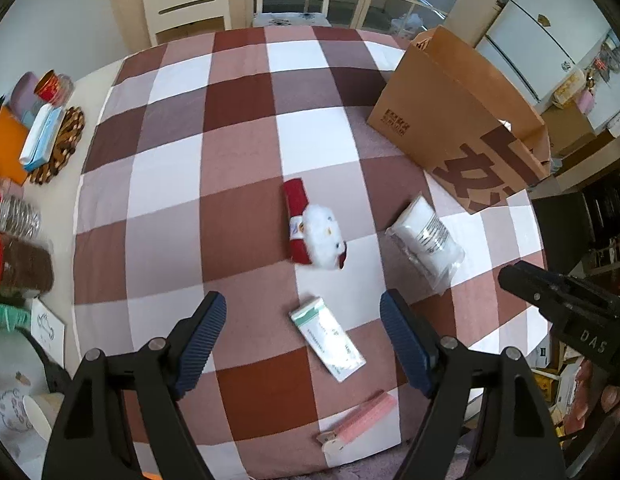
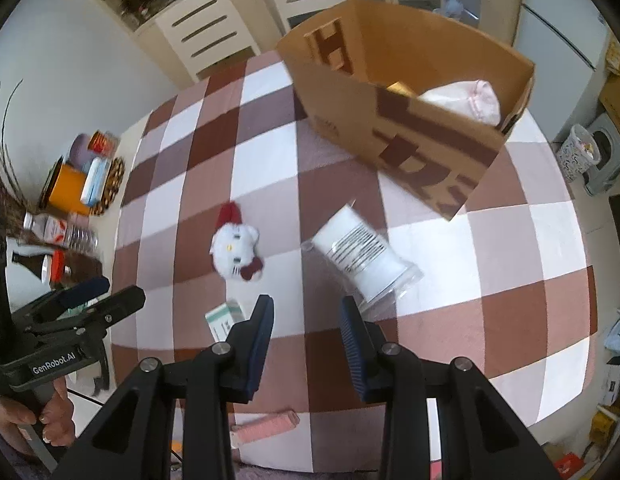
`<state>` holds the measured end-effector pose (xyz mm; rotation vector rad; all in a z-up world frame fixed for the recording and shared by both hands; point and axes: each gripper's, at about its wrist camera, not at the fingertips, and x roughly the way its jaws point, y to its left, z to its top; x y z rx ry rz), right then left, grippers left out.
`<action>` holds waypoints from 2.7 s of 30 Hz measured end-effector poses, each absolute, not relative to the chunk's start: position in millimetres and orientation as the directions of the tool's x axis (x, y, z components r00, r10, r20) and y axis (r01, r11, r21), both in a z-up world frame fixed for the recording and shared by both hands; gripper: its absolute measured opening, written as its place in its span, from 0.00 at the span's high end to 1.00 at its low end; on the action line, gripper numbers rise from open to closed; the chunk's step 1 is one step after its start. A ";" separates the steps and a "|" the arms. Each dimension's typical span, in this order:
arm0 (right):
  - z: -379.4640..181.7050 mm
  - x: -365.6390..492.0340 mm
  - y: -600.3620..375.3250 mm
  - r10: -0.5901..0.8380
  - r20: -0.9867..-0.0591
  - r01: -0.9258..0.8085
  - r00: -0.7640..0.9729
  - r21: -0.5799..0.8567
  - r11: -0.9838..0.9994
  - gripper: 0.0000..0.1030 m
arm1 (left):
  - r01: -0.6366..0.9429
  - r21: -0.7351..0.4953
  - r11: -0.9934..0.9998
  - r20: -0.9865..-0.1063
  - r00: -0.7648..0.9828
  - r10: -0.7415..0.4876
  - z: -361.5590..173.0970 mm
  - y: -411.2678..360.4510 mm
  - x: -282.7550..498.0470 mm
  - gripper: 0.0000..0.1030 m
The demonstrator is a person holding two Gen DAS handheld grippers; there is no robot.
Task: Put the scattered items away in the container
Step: 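Withdraw both tools from the brown box back over the table, then grasp the white-green medicine box with the left tool while the right tool grasps the cotton bag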
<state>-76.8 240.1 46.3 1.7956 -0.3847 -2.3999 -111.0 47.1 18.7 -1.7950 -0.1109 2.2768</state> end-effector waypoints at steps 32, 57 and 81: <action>-3.4 -70.3 200.8 -0.148 -0.974 0.013 -0.170 0.148 -0.989 0.65 | -0.028 -0.297 -0.955 -0.953 -0.052 0.298 -50.3 25.3 -82.1 0.14; -67.7 -148.9 221.5 -0.069 -0.987 0.188 -0.148 0.040 -0.981 0.65 | -0.045 -0.281 -0.959 -0.955 0.111 0.275 -127.9 86.0 -75.4 0.14; -97.0 -141.2 193.3 -0.024 -0.992 0.268 -0.127 -0.011 -0.963 0.49 | -0.097 -0.200 -0.975 -0.979 0.067 0.194 -126.7 105.2 -57.9 0.48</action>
